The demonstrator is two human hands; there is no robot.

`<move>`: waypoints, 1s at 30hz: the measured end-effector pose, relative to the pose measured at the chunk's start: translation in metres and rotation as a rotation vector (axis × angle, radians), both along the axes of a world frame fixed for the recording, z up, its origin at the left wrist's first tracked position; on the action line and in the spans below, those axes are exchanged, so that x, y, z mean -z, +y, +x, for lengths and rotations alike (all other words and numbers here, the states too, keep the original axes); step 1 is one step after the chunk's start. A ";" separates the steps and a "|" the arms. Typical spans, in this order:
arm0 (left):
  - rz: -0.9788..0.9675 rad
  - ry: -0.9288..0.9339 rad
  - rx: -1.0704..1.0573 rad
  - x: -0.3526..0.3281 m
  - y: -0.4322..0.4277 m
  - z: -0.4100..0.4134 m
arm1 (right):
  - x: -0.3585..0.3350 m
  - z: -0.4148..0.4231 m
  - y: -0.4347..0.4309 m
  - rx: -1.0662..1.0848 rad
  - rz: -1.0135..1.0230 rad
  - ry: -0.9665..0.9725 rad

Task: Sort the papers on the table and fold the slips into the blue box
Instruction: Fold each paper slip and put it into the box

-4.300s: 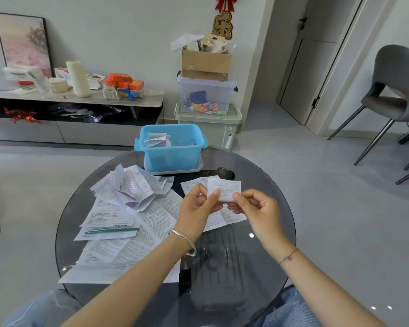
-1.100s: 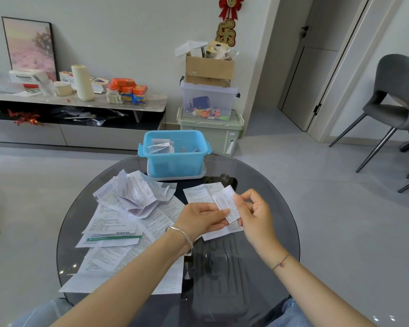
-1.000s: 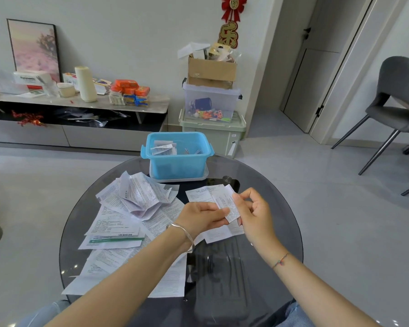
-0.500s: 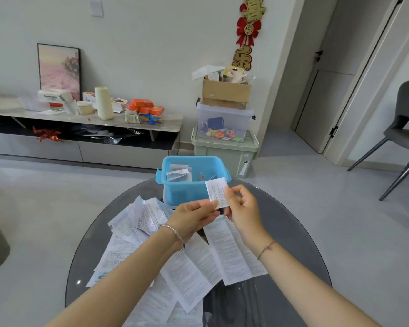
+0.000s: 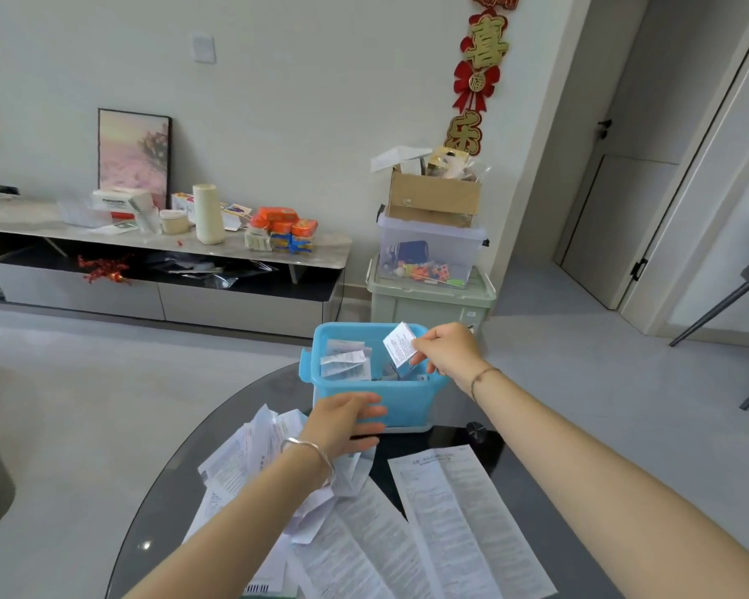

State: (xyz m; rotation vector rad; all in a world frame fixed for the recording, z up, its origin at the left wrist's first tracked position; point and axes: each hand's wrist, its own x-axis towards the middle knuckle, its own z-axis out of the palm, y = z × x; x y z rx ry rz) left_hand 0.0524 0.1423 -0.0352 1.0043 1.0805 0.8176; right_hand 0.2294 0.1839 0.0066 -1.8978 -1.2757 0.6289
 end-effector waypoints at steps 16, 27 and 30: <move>0.289 0.298 0.283 0.028 -0.025 0.013 | 0.007 0.014 -0.043 -0.096 0.179 0.021; 0.776 1.063 0.825 0.054 -0.088 0.033 | 0.097 0.055 -0.191 -0.174 -0.071 -0.134; 0.846 1.213 0.902 0.057 -0.097 0.041 | 0.110 0.063 -0.200 -0.103 -0.126 -0.070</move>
